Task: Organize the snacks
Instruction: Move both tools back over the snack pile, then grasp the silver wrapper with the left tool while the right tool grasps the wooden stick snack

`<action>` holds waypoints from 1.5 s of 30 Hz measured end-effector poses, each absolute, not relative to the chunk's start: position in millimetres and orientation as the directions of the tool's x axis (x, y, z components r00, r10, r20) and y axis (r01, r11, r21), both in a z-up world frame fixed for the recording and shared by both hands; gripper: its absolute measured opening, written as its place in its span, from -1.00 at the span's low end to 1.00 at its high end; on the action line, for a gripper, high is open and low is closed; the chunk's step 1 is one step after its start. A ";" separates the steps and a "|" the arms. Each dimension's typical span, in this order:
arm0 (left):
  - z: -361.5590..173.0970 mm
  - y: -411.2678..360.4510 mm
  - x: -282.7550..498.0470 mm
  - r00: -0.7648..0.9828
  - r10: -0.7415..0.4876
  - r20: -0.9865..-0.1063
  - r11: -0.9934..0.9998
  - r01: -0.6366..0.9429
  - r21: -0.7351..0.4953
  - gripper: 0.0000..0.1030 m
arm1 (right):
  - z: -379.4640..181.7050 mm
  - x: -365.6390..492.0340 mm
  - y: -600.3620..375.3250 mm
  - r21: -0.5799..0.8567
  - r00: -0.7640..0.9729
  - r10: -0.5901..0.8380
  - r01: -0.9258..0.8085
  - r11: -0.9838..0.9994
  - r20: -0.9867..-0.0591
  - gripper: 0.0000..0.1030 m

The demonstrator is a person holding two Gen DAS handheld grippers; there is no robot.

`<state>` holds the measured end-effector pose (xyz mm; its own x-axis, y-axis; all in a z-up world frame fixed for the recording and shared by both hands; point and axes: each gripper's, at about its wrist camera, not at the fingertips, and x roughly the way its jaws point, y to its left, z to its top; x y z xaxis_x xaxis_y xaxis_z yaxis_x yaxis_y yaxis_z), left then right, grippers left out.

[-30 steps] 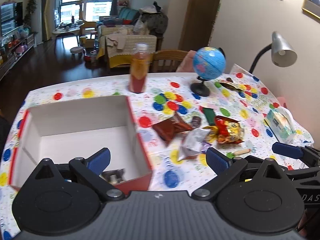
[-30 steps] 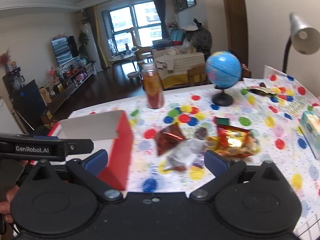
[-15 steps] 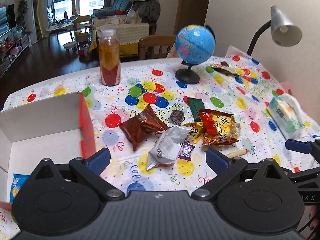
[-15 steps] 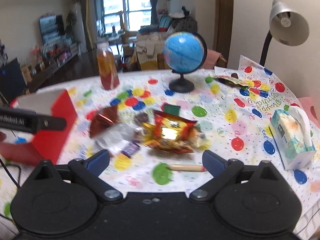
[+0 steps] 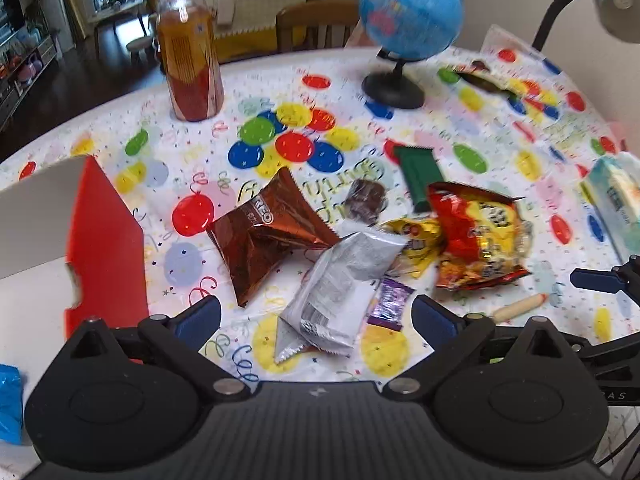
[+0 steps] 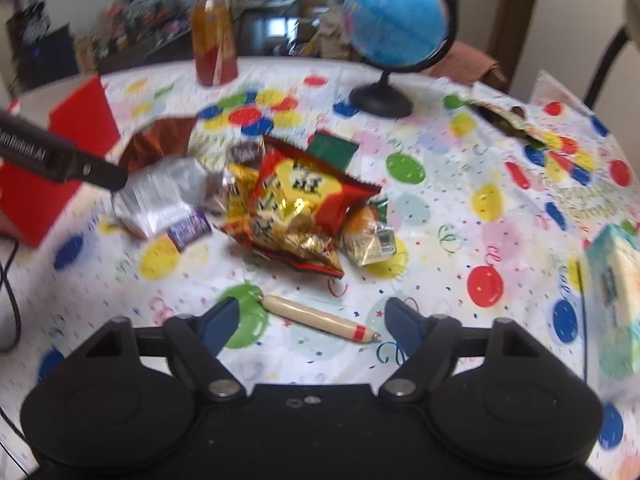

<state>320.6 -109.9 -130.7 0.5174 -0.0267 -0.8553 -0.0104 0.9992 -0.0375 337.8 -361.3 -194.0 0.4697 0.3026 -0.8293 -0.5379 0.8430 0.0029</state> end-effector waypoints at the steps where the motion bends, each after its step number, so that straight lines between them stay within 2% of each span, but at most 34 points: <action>1: -134.7 -109.9 325.2 0.508 -0.026 -0.861 0.999 -0.006 -0.034 0.98 | -198.9 342.9 -362.0 0.002 0.457 0.304 -0.551 0.834 -0.836 0.43; 7: -155.5 -107.6 348.5 0.447 -0.035 -0.894 0.999 0.007 -0.036 0.97 | -217.1 362.9 -361.3 0.020 0.374 0.323 -0.626 0.779 -0.870 0.14; 10: -162.5 -108.0 355.8 0.438 -0.027 -0.899 1.000 0.011 -0.024 0.96 | -222.1 366.3 -358.9 0.018 0.349 0.327 -0.659 0.752 -0.878 0.07; 12: -167.9 -107.7 360.5 0.423 -0.030 -0.905 1.000 0.013 -0.027 0.85 | -225.5 367.4 -357.2 0.021 0.332 0.330 -0.676 0.736 -0.884 0.02; 15: -175.5 -106.5 365.1 0.401 -0.034 -0.915 0.999 0.009 -0.033 0.59 | -225.1 367.3 -356.4 0.030 0.326 0.343 -0.686 0.727 -0.881 -0.04; 17: -179.1 -105.2 366.6 0.390 -0.044 -0.920 0.999 0.004 -0.047 0.35 | -224.3 365.0 -355.1 0.031 0.324 0.347 -0.690 0.723 -0.880 -0.20; 20: -183.1 -105.0 366.4 0.373 -0.071 -0.925 0.997 0.007 -0.073 0.11 | -222.8 356.3 -351.2 0.022 0.329 0.348 -0.698 0.716 -0.878 -0.38; 26: -180.9 -111.0 361.0 0.386 -0.076 -0.920 0.997 0.018 -0.075 -0.20 | -220.2 338.6 -344.4 0.017 0.353 0.330 -0.661 0.751 -0.876 -0.69; 30: -175.0 -111.6 355.5 0.405 -0.073 -0.911 0.997 0.009 -0.077 -0.42 | -220.1 329.2 -340.3 0.019 0.381 0.303 -0.595 0.804 -0.873 -0.78; 31: -174.1 -111.7 353.9 0.406 -0.075 -0.911 0.997 0.004 -0.080 -0.53 | -219.9 327.7 -339.6 0.024 0.387 0.298 -0.575 0.818 -0.873 -0.80; 35: -170.6 -112.4 344.8 0.412 -0.074 -0.908 0.996 -0.011 -0.086 -0.67 | -219.3 322.8 -341.0 0.084 0.388 0.300 -0.484 0.871 -0.872 -0.81; 41: -160.9 -106.2 318.9 0.418 -0.109 -0.902 0.988 -0.052 -0.144 -0.72 | -207.4 307.5 -350.6 0.231 0.393 0.362 -0.341 0.911 -0.846 -0.82; 45: -150.9 -102.9 296.0 0.428 -0.130 -0.894 0.983 -0.060 -0.171 -0.73 | -195.1 292.6 -349.7 0.276 0.406 0.385 -0.303 0.912 -0.829 -0.82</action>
<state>296.0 -102.9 -150.9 0.4279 -0.1297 -0.8945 -0.0600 0.9834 -0.1713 292.6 -349.7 -195.1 0.4056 0.3850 -0.8290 -0.3026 0.9124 0.2756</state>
